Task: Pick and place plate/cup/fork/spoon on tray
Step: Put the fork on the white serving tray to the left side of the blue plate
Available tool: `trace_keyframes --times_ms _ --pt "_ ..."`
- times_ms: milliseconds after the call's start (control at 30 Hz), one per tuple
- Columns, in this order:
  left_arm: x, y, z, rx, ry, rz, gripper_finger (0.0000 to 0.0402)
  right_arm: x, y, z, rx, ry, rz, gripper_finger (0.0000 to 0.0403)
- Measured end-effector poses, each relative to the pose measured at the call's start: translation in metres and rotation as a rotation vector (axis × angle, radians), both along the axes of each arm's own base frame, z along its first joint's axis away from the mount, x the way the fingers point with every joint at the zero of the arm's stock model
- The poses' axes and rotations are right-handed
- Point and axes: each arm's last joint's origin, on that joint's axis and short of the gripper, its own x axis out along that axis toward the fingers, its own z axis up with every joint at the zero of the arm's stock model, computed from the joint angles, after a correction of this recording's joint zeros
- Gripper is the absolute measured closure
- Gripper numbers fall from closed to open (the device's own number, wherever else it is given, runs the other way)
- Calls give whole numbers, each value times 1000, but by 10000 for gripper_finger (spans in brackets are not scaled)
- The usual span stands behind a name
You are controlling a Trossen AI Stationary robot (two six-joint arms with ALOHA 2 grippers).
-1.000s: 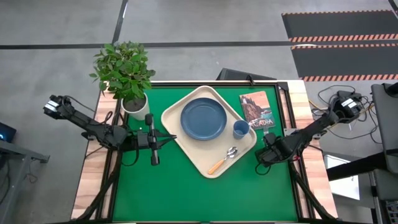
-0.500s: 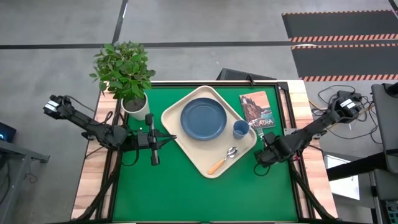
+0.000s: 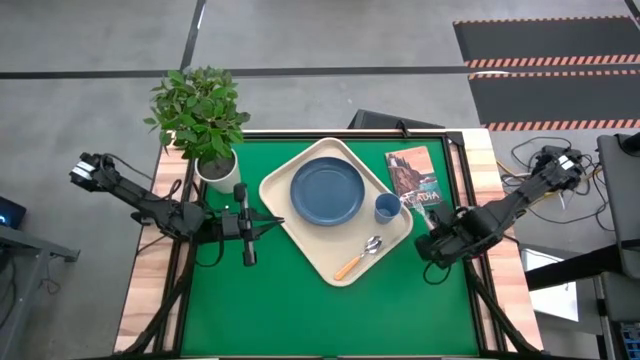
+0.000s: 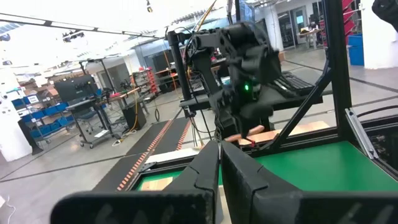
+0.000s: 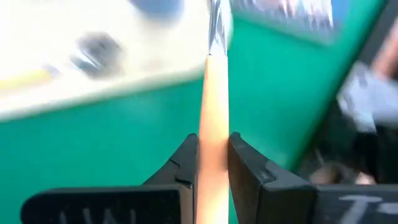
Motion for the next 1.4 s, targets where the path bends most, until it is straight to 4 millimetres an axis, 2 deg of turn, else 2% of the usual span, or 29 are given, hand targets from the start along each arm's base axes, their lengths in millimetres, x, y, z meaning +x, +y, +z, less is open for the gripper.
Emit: trace_keyframes --times_ms 133,233,400,567,700,933,1100,1267,1400 --pt "0 0 0 -17 -2 -2 402 8 5 17 -191 -198 56 361" --pt "0 0 -1 -26 -2 -3 402 19 13 18 -351 -330 126 361" --pt "5 -2 -5 -21 20 -4 402 47 32 0 -592 -543 238 361" --pt "14 -6 -11 -73 11 -8 402 79 53 -23 -797 -649 368 361" --pt "25 -12 -21 -139 21 -15 402 103 71 -31 -928 -688 434 361" --pt "55 -26 -56 -221 75 -23 402 139 96 -39 -1047 -713 552 361" --pt "70 -34 -65 -301 -34 -45 402 163 110 -49 -1123 -679 613 361" --pt "76 -38 -71 -326 -87 -103 401 183 120 -53 -1155 -640 629 361" --pt "79 -40 -74 -320 -78 -129 374 194 125 -53 -1208 -580 615 361"
